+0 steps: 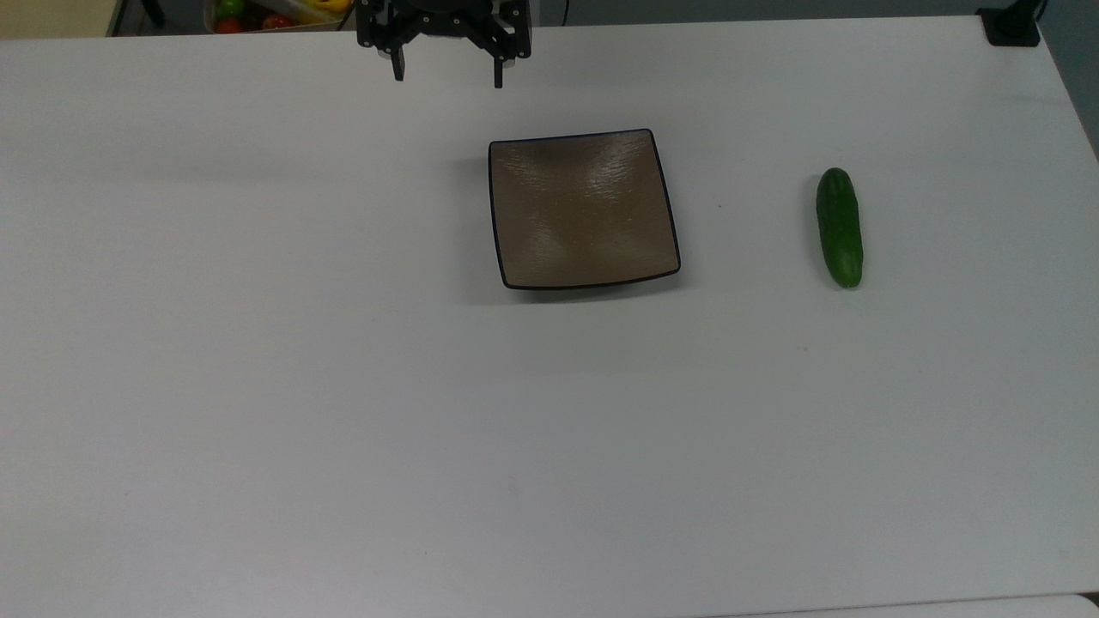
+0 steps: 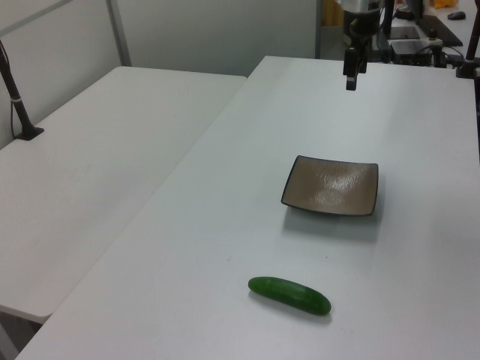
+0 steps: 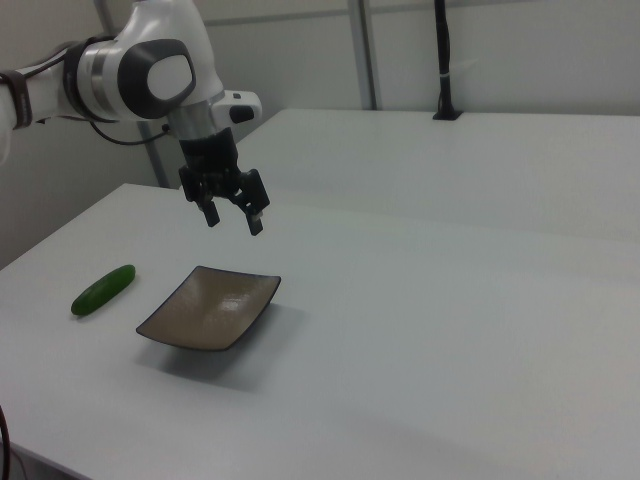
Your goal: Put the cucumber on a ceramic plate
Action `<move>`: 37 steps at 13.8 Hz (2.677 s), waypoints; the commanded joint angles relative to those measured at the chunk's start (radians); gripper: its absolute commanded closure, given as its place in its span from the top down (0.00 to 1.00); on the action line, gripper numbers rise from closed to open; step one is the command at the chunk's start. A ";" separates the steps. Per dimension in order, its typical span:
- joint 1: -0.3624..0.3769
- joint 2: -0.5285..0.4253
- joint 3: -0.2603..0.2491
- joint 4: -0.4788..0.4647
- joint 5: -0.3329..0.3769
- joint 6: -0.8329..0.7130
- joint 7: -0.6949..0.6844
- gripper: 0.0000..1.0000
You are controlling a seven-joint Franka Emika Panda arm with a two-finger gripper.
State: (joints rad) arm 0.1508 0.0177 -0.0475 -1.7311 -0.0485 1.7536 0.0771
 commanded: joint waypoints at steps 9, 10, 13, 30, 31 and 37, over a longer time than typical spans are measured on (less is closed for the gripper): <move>0.009 0.031 0.000 0.031 0.032 -0.016 -0.003 1.00; 0.009 0.034 0.000 0.028 0.039 0.001 -0.003 1.00; 0.050 0.053 0.021 0.033 0.091 0.056 0.015 1.00; 0.518 0.539 0.101 0.323 0.079 0.349 0.343 1.00; 0.533 0.574 0.101 0.326 0.064 0.368 0.357 1.00; 0.579 0.666 0.103 0.347 -0.024 0.415 0.412 0.85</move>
State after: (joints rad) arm 0.7057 0.6606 0.0693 -1.4154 -0.0471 2.1619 0.4621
